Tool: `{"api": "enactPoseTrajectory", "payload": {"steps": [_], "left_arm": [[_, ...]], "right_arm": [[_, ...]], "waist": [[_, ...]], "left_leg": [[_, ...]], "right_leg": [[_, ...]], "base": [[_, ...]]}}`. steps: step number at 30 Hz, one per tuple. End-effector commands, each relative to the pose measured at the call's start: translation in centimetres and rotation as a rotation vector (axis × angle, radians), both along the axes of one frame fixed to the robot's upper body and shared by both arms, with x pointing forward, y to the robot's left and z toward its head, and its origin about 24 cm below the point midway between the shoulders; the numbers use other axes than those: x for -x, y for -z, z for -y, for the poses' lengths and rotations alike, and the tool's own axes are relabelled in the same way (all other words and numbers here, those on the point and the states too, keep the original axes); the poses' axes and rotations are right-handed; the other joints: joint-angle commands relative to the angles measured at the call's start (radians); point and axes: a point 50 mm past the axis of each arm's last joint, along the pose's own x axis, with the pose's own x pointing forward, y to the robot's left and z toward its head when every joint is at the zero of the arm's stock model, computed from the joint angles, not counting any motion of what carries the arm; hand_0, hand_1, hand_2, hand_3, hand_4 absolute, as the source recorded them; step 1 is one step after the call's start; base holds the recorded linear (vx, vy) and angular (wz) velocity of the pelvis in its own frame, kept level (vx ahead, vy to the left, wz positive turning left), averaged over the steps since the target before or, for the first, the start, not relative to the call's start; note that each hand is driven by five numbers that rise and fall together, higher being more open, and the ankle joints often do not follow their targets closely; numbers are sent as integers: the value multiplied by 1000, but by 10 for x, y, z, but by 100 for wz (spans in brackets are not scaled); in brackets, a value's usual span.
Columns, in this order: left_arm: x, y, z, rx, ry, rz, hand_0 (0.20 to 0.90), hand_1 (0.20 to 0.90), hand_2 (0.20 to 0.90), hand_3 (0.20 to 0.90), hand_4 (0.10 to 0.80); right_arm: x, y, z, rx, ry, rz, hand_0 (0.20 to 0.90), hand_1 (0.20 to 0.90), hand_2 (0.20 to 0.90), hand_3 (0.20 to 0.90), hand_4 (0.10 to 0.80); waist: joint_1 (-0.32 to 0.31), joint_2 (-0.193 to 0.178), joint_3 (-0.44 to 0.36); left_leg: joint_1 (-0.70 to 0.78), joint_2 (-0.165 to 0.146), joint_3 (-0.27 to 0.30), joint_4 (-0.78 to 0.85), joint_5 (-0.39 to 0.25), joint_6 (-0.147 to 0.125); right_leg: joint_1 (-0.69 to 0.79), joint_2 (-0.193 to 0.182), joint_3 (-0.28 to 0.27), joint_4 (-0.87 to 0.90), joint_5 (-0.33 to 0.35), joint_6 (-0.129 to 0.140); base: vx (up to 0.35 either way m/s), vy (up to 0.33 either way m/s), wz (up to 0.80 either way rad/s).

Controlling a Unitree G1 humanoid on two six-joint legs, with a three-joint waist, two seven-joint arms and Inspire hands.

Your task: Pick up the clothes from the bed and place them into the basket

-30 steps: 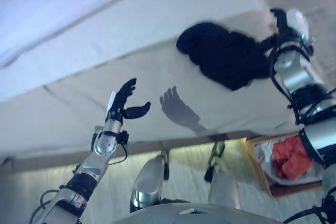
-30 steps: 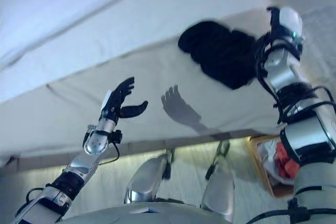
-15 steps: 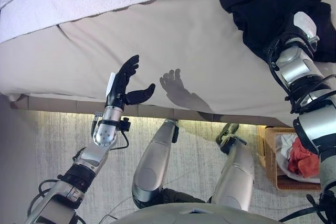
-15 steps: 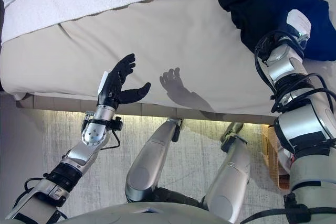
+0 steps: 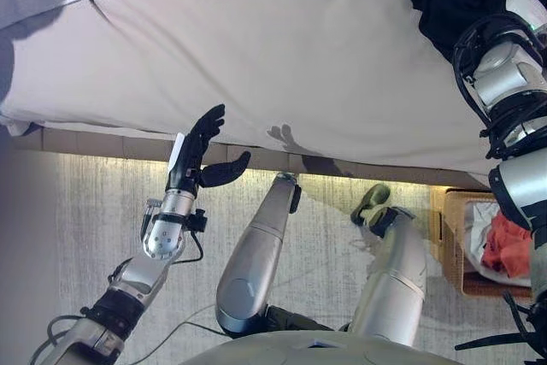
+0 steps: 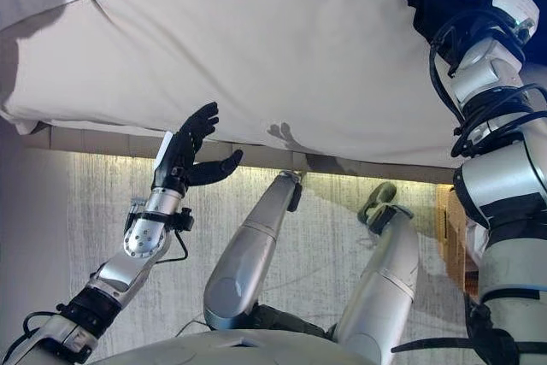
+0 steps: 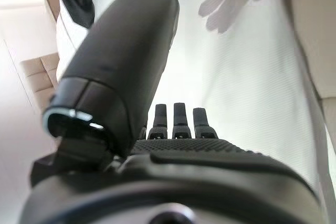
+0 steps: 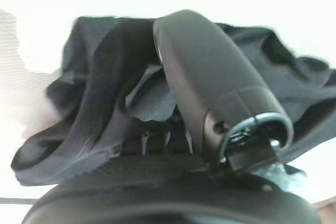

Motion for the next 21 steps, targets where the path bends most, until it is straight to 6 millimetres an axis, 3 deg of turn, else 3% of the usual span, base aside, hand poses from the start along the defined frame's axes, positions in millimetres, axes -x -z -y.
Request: {"api": "enactPoseTrajectory", "payload": {"steps": [1, 6, 11, 18, 21], "left_arm": [[3, -37, 1, 95, 22, 212, 900, 900, 900, 900, 800], [5, -36, 1, 97, 19, 209, 900, 900, 900, 900, 800], [3, -37, 0, 96, 5, 214, 900, 900, 900, 900, 800], [-6, -34, 1, 63, -22, 178, 900, 900, 900, 900, 800], [-10, -25, -3, 28, -47, 115, 900, 900, 900, 900, 800]], "right_arm": [[9, -8, 13, 73, 26, 30, 300, 300, 300, 200, 100], [10, -5, 15, 38, 6, 92, 300, 300, 300, 200, 100], [5, -3, 4, 13, -82, 167, 300, 300, 300, 200, 100], [1, -1, -21, -41, -260, 310, 300, 300, 300, 200, 100], [1, -2, -34, -75, -344, 360, 300, 300, 300, 200, 100]], "waist": [[-6, 50, -30], [-18, 38, -30], [-40, 19, -30], [-81, -21, -30], [-103, -39, -43]], "left_leg": [[45, -22, 39, 13, -62, 55], [93, -6, 49, -9, -61, 53], [188, 23, 64, -60, -54, 46], [384, 62, 93, -184, -27, 30], [456, 87, 118, -255, 14, 24]], "right_leg": [[57, 23, -51, -27, 75, -28], [105, 27, -51, -55, 82, -26], [194, 24, -47, -109, 95, -16], [382, 25, -48, -256, 132, 2], [451, 33, -58, -346, 178, 4]], "base": [[-9, 22, -16], [-3, 9, -19], [20, 26, -8], [36, 34, -14], [-22, 47, -28]]}}
